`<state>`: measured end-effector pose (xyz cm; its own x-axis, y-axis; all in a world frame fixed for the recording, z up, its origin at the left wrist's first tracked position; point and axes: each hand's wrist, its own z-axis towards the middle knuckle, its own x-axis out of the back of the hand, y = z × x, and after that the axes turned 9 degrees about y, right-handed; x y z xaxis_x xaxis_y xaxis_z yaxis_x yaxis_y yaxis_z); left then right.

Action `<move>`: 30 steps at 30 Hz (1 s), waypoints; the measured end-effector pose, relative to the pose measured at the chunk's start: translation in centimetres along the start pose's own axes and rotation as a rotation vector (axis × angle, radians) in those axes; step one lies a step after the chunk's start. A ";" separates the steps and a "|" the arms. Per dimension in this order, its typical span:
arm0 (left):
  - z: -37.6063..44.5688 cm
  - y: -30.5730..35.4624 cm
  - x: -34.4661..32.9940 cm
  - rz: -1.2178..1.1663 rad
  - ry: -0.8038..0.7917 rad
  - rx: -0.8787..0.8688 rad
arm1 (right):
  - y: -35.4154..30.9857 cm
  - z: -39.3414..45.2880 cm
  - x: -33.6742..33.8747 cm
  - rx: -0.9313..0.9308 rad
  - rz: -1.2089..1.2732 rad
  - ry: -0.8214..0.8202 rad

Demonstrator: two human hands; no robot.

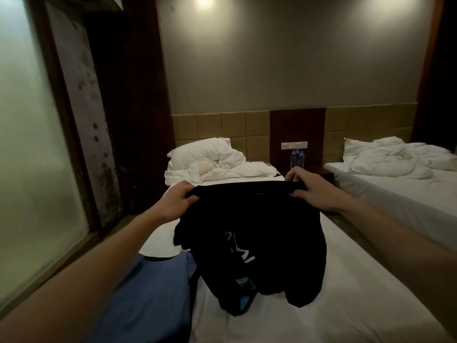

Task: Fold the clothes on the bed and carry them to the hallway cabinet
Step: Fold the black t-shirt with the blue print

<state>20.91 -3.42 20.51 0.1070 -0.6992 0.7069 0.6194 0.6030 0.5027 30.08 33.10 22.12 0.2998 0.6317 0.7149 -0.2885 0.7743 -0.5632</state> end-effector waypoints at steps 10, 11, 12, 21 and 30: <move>-1.2 8.7 5.5 -0.428 -0.004 0.075 | -5.6 -1.8 5.4 0.193 0.057 0.553; -1.2 9.5 6.1 -0.437 0.025 0.046 | -6.2 -1.9 6.1 0.190 0.082 0.596; -1.2 10.3 6.5 -0.437 0.054 0.015 | -6.8 -1.9 6.7 0.184 0.111 0.626; 2.5 9.3 6.0 -0.196 0.194 -0.103 | -5.9 1.6 6.7 0.081 0.011 0.656; 10.1 -1.9 -6.0 -0.025 0.280 0.051 | 5.5 10.0 -1.7 -0.127 -0.034 0.546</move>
<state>11.26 3.45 20.35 0.3075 -0.7886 0.5326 0.5856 0.5980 0.5473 18.89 35.87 21.95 0.7442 0.5075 0.4342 -0.1687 0.7719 -0.6130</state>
